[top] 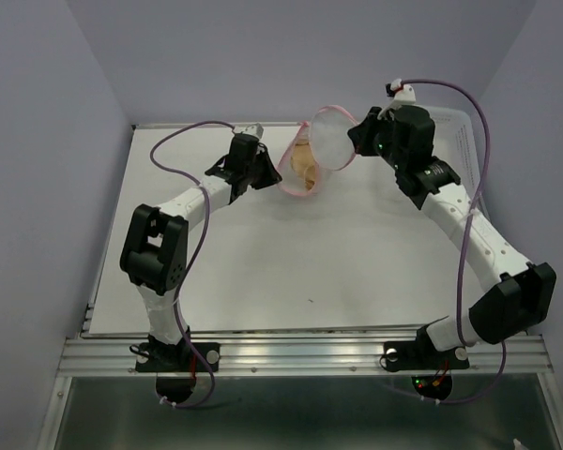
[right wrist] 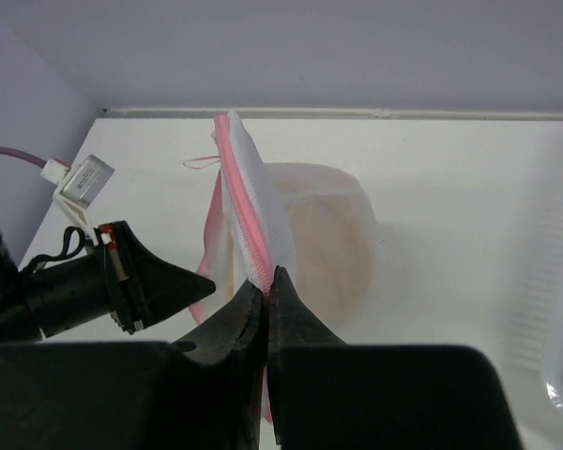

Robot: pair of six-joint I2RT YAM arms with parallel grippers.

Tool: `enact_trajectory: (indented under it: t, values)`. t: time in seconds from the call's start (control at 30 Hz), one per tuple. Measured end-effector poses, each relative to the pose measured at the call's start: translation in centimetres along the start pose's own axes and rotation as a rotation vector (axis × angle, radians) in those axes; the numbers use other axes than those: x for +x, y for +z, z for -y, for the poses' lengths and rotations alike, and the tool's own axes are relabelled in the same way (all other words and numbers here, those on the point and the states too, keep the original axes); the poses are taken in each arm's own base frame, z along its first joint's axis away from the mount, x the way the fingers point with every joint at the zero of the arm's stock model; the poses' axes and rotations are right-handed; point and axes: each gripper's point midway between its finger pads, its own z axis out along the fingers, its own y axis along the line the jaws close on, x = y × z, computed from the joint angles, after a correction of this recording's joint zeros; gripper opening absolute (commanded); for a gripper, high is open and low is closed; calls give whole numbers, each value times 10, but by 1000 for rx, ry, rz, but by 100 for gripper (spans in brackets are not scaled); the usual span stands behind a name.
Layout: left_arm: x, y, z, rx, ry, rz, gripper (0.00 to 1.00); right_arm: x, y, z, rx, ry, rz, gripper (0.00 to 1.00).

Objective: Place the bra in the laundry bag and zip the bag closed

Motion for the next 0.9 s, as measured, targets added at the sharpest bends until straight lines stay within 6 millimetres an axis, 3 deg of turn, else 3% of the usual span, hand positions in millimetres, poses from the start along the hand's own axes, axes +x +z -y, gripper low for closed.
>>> enact_trajectory:
  t: [0.13,0.23,0.5,0.6,0.7,0.9]
  values:
    - [0,1,1,4,-16,6,0,-15,-5,-9,-22,-56,-31,1]
    - [3,2,0,4,-26,-2,0,-8,0,-1,19,-95,-89,1]
    - [14,3,-2,11,-50,-35,0,61,20,56,247,-178,-307,1]
    - [17,2,-7,-11,-57,-47,0,76,21,70,299,-205,-359,1]
    - [23,1,-13,-41,-67,-67,0,78,19,79,338,-235,-371,1]
    - [19,-1,-8,-41,-80,-69,0,55,20,79,339,-327,-330,6]
